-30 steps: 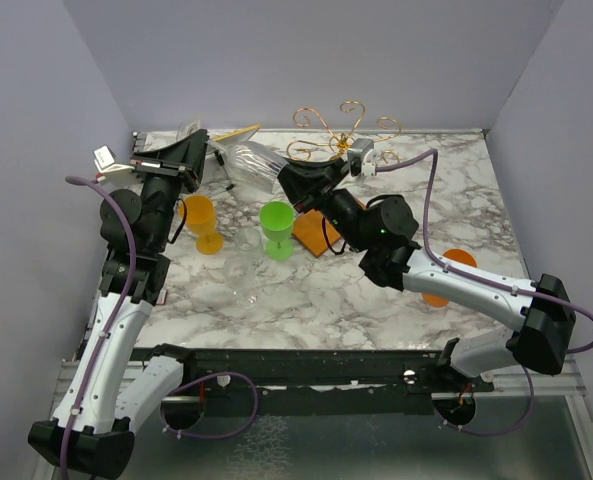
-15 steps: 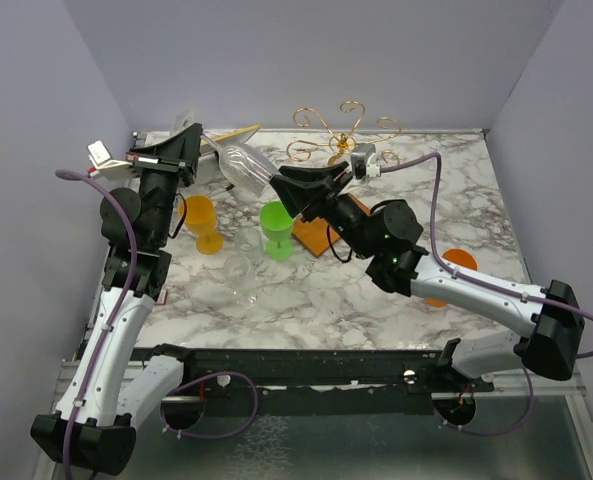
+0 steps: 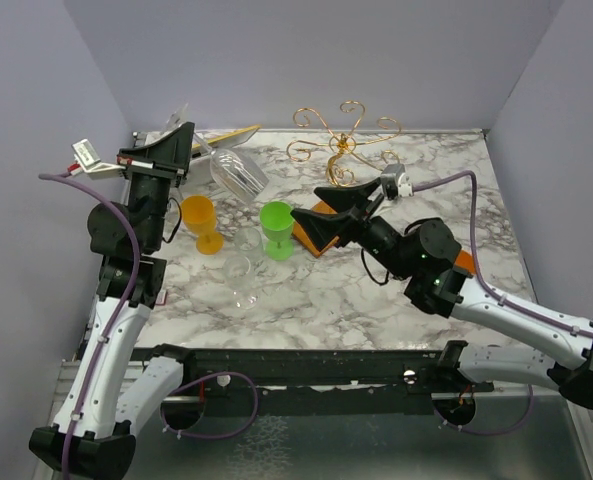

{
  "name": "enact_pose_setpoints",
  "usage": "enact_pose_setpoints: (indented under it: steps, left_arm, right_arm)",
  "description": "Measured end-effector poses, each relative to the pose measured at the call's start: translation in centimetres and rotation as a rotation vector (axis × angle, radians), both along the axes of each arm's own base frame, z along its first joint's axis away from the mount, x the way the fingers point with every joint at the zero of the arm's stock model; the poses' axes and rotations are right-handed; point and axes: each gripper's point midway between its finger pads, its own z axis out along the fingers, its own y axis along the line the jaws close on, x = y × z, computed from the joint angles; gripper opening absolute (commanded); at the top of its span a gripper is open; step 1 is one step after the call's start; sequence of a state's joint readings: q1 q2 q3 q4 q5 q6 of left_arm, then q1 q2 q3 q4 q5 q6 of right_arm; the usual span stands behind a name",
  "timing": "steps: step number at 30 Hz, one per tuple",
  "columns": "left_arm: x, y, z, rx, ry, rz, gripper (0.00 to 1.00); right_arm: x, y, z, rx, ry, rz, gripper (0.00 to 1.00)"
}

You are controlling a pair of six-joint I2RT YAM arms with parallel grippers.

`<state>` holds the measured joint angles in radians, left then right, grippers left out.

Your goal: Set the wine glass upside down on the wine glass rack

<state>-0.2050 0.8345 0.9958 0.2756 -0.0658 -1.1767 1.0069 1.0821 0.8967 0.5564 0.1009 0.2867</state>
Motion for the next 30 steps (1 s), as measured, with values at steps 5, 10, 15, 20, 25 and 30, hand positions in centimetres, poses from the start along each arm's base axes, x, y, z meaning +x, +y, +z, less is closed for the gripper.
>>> enact_pose_setpoints:
  steps: [5, 10, 15, 20, 25, 30]
  left_arm:
    - [-2.0, -1.2, 0.5, 0.157, -0.081, -0.035, 0.00]
    - [-4.2, -3.7, -0.1, 0.343, -0.162, -0.140, 0.00]
    - [-6.1, -6.1, -1.8, 0.487, -0.223, -0.272, 0.00]
    - [-8.1, -7.3, -3.4, 0.562, -0.267, -0.361, 0.00]
    - [-10.0, -8.0, -3.7, 0.611, -0.320, -0.417, 0.00]
    - [-11.1, -8.3, -3.9, 0.638, -0.351, -0.449, 0.00]
  right_arm:
    - [-1.4, -0.2, 0.1, -0.055, 0.011, 0.060, 0.83]
    - [-2.2, 0.7, 0.7, -0.101, 0.040, 0.123, 0.85]
    - [-2.6, 2.6, 1.9, -0.131, 0.049, 0.198, 0.85]
    - [-2.5, 4.9, 1.1, -0.175, 0.073, 0.265, 0.82]
    - [-2.7, 6.5, -0.3, -0.210, 0.111, 0.323, 0.77]
    - [-3.2, 7.3, -0.4, -0.216, 0.113, 0.376, 0.73]
